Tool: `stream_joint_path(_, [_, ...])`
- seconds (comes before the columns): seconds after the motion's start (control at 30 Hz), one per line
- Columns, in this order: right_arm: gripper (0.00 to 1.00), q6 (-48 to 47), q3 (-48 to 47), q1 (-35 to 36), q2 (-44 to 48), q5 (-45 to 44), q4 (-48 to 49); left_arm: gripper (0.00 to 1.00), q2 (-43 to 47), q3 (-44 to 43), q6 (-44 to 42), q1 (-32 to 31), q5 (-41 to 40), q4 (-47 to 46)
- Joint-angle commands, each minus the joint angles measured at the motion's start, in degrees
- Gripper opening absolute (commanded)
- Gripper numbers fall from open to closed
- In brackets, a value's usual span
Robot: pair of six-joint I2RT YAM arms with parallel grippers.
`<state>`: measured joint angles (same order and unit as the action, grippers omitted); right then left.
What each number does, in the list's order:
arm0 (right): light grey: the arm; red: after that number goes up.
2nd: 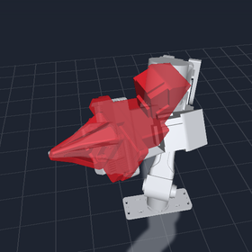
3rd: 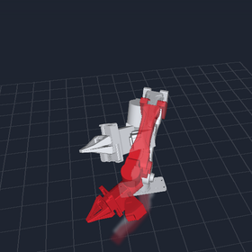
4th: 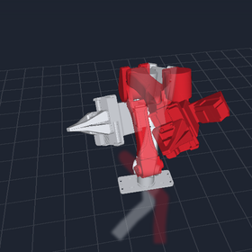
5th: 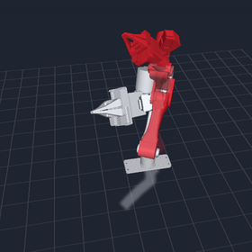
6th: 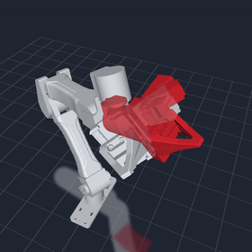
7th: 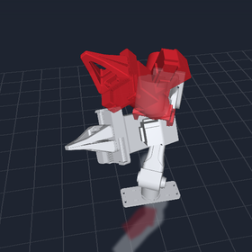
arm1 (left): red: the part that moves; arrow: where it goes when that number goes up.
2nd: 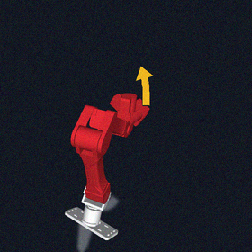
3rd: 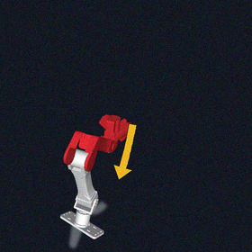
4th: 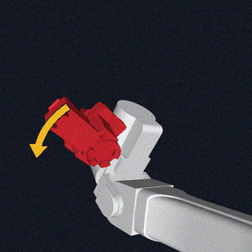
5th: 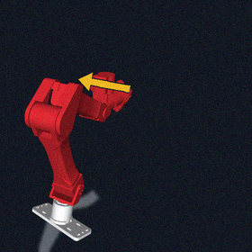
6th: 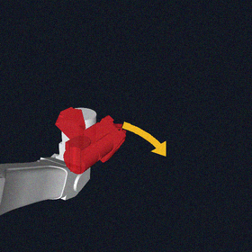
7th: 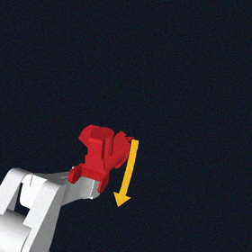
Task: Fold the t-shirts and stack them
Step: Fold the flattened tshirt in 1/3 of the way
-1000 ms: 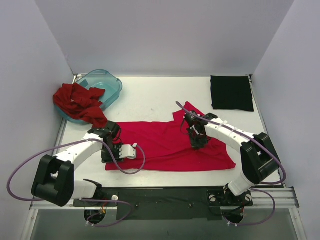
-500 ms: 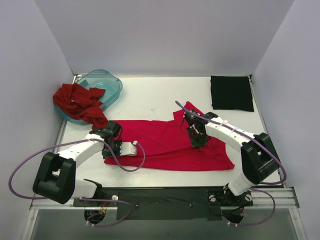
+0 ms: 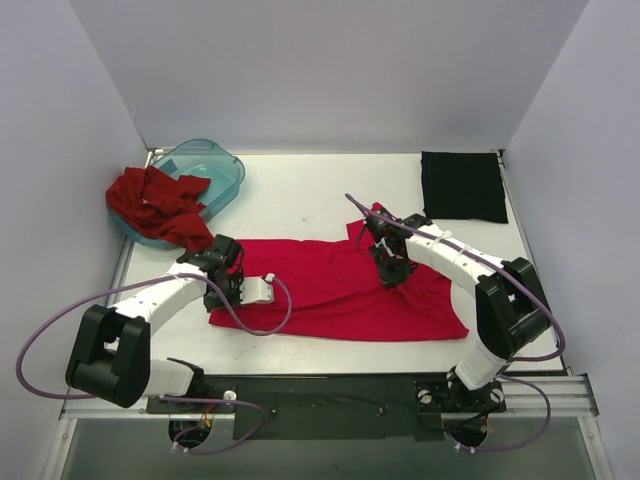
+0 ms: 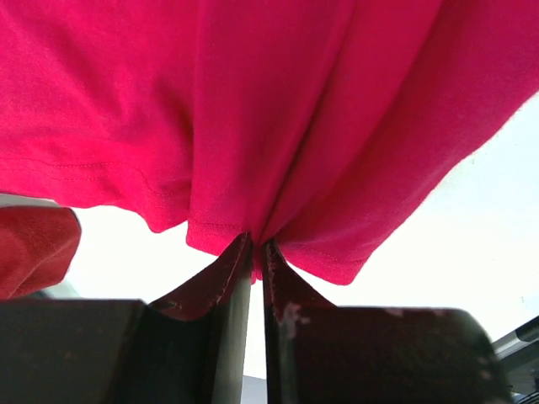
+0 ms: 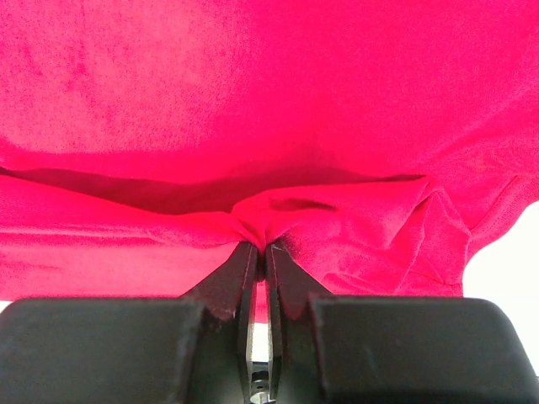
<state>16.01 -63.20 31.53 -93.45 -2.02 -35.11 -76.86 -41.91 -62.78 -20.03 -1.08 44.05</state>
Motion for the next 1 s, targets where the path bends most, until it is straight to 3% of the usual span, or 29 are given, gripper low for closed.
stream_joint_path(0.0, [0.00,-1.24,-1.40,-0.33,0.11,-1.41,-2.94,0.26,-0.22,-3.61,0.56,0.34,1.08,1.10])
stream_joint_path(0.13, [0.00,-1.24,-1.14,-0.50,0.20,-1.49,-2.85,0.38,0.48,-3.79,-1.20,0.52,1.08,3.15])
stream_joint_path(0.47, [0.00,-0.98,-0.35,-0.94,0.55,-1.06,-2.42,0.39,-2.50,-5.98,-1.91,4.12,0.29,-0.90])
stream_joint_path(0.6, [0.00,-0.63,0.09,-1.38,0.64,-1.67,-2.15,0.43,-3.82,-10.20,-0.94,4.65,3.27,2.96])
stream_joint_path(0.83, [0.00,0.60,-3.59,-2.70,-1.03,-0.88,-1.36,0.43,-1.89,-10.12,4.77,-1.41,11.00,4.90])
stream_joint_path(0.97, [0.00,0.78,-6.66,-3.49,-4.10,-0.26,-1.36,0.43,-2.94,-8.28,6.71,-3.43,10.23,3.06])
